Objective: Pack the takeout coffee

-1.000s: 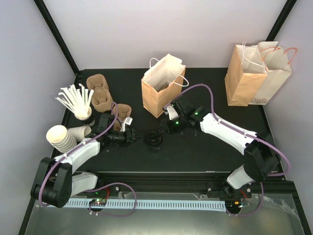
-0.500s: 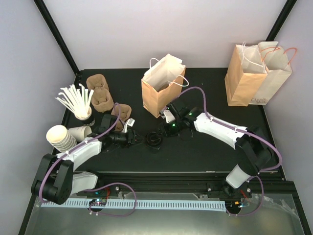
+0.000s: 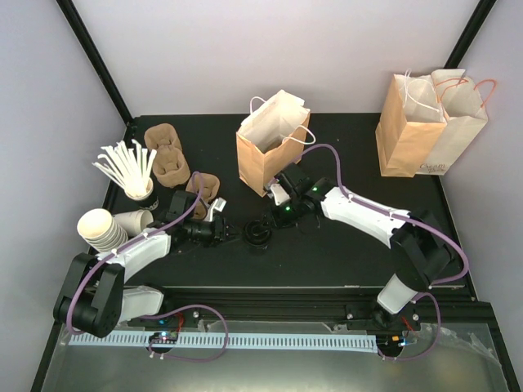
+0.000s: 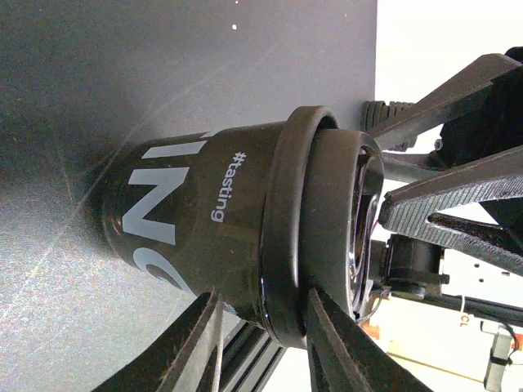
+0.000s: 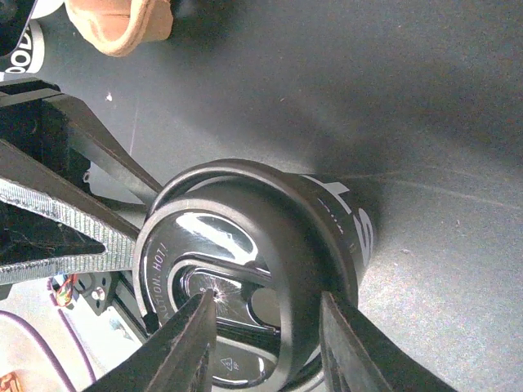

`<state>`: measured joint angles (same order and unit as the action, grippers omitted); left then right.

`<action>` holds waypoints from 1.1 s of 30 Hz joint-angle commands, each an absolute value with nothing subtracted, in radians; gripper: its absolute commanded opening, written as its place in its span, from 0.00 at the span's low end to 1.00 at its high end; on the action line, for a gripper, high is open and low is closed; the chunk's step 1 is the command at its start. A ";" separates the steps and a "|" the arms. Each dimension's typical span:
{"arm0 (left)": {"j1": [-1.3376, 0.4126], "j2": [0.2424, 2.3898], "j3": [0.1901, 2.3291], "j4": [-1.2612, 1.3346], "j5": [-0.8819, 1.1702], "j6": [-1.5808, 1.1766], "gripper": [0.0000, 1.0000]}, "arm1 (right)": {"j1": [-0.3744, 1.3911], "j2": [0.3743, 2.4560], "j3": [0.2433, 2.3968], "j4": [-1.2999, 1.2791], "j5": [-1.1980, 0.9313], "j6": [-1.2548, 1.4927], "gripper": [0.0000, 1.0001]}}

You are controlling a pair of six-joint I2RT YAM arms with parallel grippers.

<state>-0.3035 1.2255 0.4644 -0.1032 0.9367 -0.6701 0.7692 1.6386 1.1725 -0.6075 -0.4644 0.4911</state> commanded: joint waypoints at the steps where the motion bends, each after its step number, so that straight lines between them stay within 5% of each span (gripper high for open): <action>1: -0.313 1.230 0.488 -0.067 0.955 -0.676 0.32 | 0.802 1.663 1.210 -0.606 -0.481 0.478 0.38; 9: -0.314 1.231 0.482 -0.032 0.960 -0.703 0.33 | 0.827 1.695 1.246 -0.648 -0.409 0.473 0.39; 33: -0.313 1.229 0.469 -0.149 0.855 -0.637 0.13 | 0.919 1.740 1.320 -0.722 -0.301 0.468 0.39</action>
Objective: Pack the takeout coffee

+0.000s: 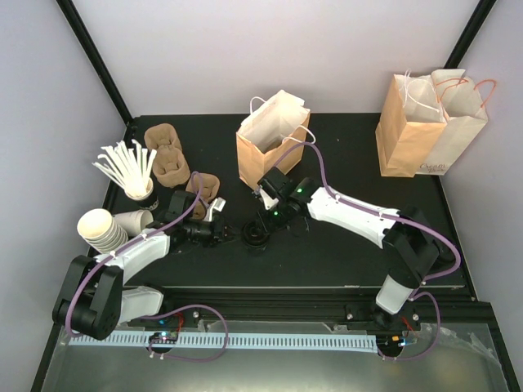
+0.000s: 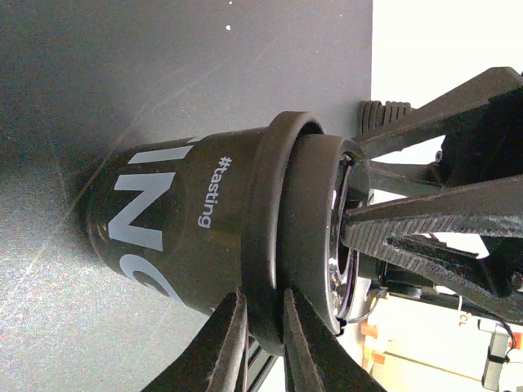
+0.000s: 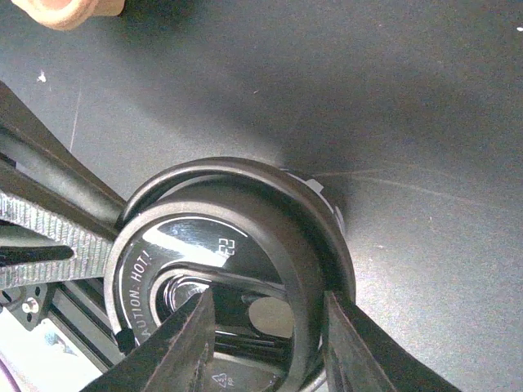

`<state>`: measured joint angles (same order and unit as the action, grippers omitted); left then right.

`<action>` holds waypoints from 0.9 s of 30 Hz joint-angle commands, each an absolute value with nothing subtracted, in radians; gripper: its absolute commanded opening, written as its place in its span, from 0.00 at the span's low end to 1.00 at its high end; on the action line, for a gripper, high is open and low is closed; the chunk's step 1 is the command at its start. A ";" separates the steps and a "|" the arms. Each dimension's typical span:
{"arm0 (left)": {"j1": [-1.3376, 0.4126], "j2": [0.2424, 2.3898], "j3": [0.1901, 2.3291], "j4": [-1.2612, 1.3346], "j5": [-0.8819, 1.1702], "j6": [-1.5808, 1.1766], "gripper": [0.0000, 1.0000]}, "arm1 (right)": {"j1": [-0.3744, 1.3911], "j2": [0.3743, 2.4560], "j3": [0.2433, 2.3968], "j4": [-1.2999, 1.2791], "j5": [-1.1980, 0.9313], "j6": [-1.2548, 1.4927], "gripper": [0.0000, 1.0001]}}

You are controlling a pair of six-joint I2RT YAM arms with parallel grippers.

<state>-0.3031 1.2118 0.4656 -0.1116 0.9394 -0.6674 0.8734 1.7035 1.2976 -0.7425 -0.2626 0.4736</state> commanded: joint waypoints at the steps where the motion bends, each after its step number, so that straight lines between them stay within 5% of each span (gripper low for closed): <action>1: -0.313 1.227 0.466 -0.150 0.853 -0.638 0.13 | 0.923 1.741 1.321 -0.724 -0.297 0.468 0.39; 27: -0.313 1.235 0.439 -0.125 0.868 -0.635 0.20 | 1.003 1.704 1.196 -0.625 -0.248 0.501 0.40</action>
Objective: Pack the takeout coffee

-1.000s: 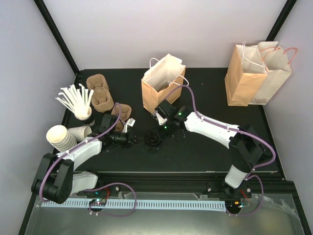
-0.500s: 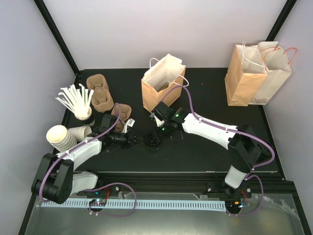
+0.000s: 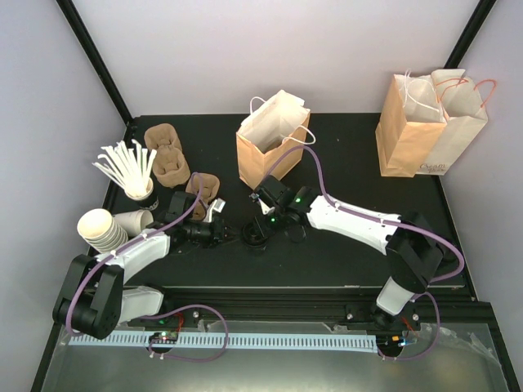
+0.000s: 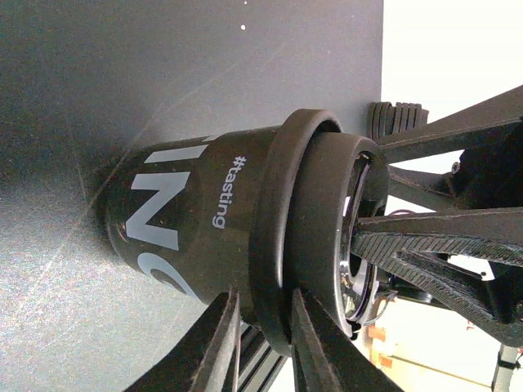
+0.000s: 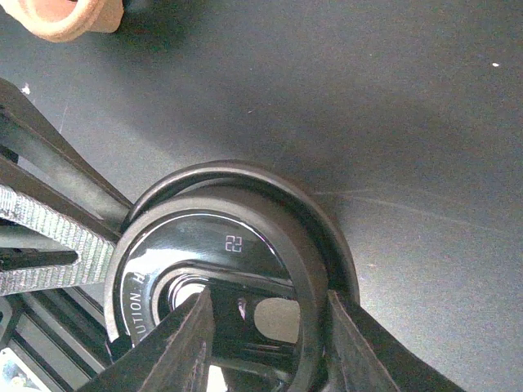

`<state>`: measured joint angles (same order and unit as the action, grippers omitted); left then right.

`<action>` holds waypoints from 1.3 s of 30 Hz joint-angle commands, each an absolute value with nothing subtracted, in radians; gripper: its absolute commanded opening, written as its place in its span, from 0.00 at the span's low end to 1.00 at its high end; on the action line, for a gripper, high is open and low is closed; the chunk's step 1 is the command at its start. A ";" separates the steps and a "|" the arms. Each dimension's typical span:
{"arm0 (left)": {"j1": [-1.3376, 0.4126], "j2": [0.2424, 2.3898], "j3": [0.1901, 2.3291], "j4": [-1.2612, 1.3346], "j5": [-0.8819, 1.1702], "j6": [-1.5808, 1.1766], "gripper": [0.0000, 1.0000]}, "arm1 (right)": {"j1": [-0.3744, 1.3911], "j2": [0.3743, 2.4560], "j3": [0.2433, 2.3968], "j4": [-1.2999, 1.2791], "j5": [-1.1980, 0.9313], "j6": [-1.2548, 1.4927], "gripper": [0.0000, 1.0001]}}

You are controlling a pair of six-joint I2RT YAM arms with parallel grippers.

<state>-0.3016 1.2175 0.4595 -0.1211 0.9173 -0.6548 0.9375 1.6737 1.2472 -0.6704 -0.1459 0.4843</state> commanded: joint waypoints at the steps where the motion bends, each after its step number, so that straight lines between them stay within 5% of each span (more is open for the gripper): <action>1: -0.313 1.225 0.442 -0.129 0.868 -0.634 0.22 | 1.004 1.704 1.193 -0.624 -0.246 0.502 0.40; 18: -0.313 1.130 0.452 -0.209 0.830 -0.624 0.36 | 1.004 1.709 1.208 -0.650 -0.206 0.499 0.40; 39: -0.313 1.224 0.384 -0.055 0.879 -0.675 0.26 | 1.043 1.676 1.140 -0.584 -0.222 0.519 0.44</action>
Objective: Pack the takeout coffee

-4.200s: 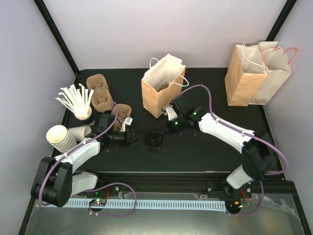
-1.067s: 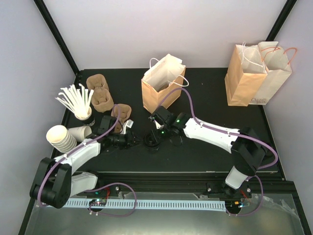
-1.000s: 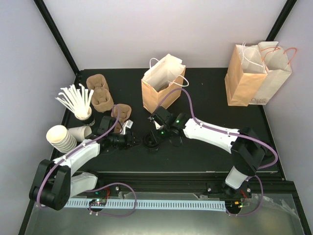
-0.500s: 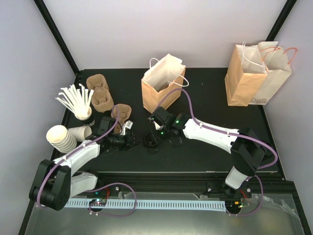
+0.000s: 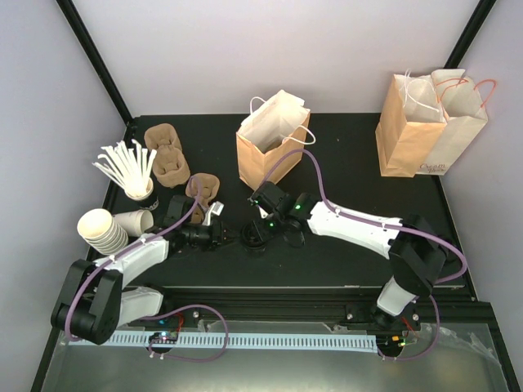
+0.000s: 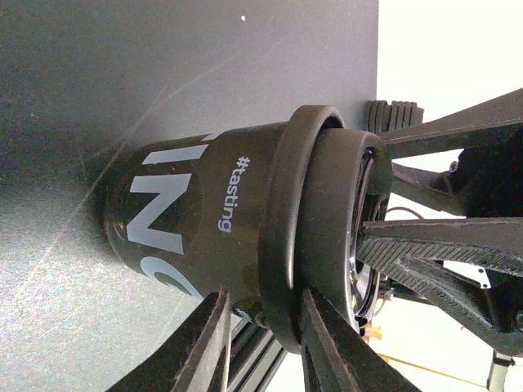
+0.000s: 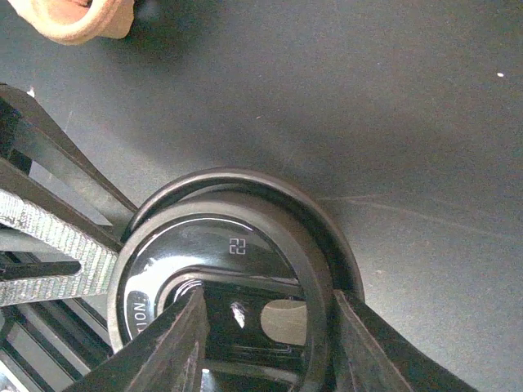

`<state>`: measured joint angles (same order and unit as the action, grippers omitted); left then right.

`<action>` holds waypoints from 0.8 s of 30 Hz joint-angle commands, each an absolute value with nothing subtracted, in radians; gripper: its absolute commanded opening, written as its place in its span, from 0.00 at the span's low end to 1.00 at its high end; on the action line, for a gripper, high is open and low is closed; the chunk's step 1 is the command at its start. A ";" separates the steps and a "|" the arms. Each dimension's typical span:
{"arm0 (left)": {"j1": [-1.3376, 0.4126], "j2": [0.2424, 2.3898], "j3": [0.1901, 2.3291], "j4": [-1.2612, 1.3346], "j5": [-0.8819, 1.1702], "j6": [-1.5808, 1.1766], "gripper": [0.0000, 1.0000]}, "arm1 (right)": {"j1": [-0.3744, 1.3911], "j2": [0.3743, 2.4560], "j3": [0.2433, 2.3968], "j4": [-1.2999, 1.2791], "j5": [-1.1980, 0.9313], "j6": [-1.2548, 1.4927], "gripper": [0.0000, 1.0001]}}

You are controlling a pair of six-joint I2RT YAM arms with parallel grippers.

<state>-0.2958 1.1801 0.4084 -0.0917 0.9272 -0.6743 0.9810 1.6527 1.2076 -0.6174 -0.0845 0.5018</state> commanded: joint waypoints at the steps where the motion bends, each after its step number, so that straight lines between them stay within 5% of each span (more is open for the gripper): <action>1: -0.313 1.228 0.383 -0.052 0.879 -0.674 0.26 | 1.042 1.670 1.136 -0.578 -0.226 0.520 0.45; 5: -0.313 1.242 0.386 -0.047 0.880 -0.666 0.24 | 1.042 1.650 1.142 -0.570 -0.239 0.522 0.48; 13: -0.313 1.255 0.413 -0.077 0.873 -0.642 0.24 | 1.041 1.614 1.123 -0.512 -0.324 0.517 0.72; 24: -0.313 1.270 0.440 -0.099 0.872 -0.632 0.24 | 1.042 1.581 0.995 -0.454 -0.309 0.419 0.79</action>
